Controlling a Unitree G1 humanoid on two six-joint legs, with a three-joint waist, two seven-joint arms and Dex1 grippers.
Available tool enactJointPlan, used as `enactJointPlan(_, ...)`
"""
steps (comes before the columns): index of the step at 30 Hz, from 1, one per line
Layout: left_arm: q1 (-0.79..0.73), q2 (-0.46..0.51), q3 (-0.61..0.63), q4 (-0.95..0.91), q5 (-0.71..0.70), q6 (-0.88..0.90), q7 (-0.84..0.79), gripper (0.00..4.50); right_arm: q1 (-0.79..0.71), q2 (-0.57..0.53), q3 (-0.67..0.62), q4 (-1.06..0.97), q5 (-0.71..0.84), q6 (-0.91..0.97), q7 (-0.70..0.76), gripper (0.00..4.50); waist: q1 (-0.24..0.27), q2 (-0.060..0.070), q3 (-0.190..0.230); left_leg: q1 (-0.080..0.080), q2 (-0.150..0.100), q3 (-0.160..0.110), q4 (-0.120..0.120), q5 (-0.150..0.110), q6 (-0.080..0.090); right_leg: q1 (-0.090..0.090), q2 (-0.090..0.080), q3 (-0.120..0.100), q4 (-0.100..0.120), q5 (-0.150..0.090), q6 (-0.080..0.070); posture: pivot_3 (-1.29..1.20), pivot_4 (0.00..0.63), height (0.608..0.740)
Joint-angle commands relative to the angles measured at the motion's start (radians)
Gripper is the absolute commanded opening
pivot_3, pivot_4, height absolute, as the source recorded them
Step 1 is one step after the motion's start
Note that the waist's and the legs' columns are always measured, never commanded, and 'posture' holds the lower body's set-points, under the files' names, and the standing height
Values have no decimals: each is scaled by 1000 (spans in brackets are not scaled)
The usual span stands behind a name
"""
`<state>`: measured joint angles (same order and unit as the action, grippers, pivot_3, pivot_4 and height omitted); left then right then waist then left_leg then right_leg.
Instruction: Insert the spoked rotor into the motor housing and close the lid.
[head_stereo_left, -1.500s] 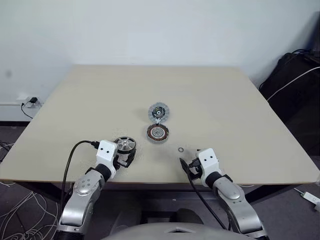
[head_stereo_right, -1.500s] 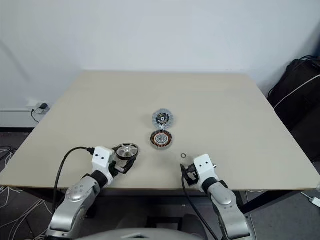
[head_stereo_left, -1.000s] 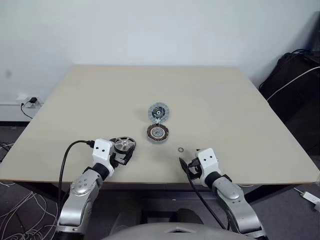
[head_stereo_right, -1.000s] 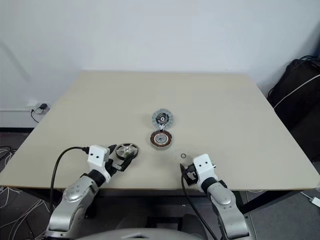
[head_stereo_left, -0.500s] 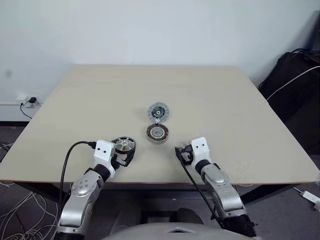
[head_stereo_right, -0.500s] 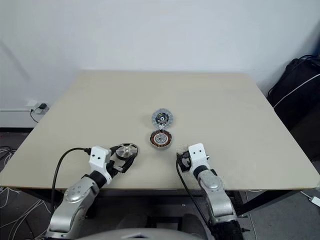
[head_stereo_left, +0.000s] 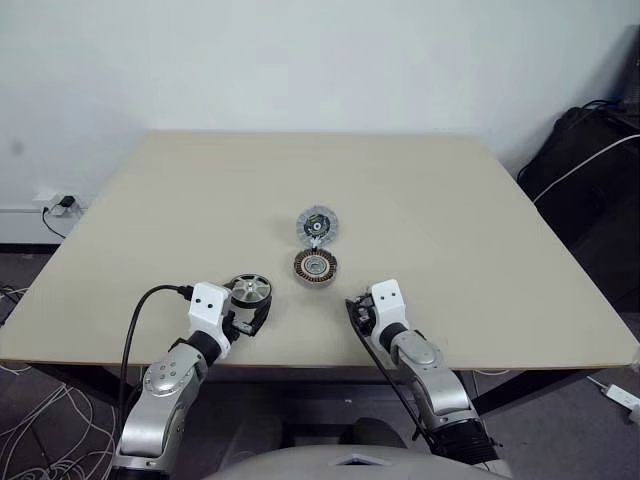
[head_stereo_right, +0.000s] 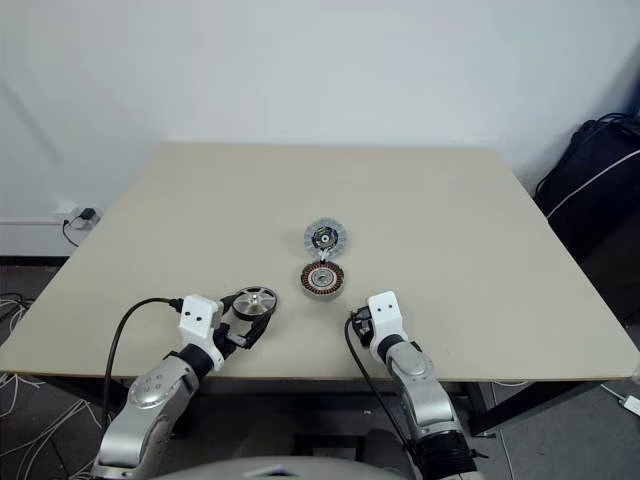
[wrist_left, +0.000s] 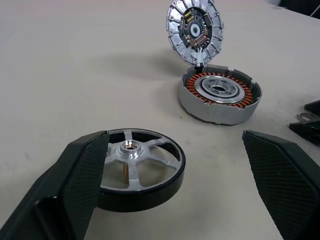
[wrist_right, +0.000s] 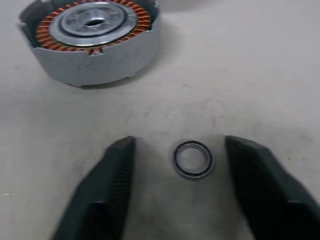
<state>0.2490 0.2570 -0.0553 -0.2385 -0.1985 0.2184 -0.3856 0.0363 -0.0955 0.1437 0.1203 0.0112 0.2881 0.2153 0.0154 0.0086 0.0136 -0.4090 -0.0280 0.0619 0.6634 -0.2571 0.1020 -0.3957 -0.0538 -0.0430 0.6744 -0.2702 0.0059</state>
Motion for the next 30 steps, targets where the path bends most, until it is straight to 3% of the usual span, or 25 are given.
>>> enactJointPlan(1,-13,-3,-10,-57,0,3,0,4500,24,-8,-24,-3,1,23,-15,1654,1,1,-1,0,0,0,0,0,0,0,0,0,0,0,0,0,0,740)
enactJointPlan(4,-17,-4,-16,-55,2,5,0,4500,40,-12,-25,-32,2,31,-15,721,2,1,-1,0,0,0,0,0,0,0,0,0,0,0,0,0,0,740)
enactJointPlan(11,-19,-2,-17,-55,1,7,1,4500,75,-17,-17,-240,24,90,-2,694,2,3,0,-1,0,0,-1,0,0,-1,0,0,0,0,0,0,0,740)
enactJointPlan(15,-19,-2,-16,-55,1,7,3,4500,-3,-9,-5,-295,10,129,-17,694,-6,3,2,-1,0,0,-1,0,0,-2,0,0,0,0,0,0,0,740)
enactJointPlan(20,-18,-6,-19,-55,3,5,8,4500,-122,-1,40,-231,-20,146,-11,694,-5,2,2,-1,0,0,-1,0,-1,-3,0,-1,0,1,0,0,0,740)
enactJointPlan(30,1,-14,-16,-72,3,-2,24,4500,-348,65,92,90,-58,56,-6,694,-9,2,2,-2,0,1,-1,1,-1,-3,-1,-1,0,1,0,0,0,740)
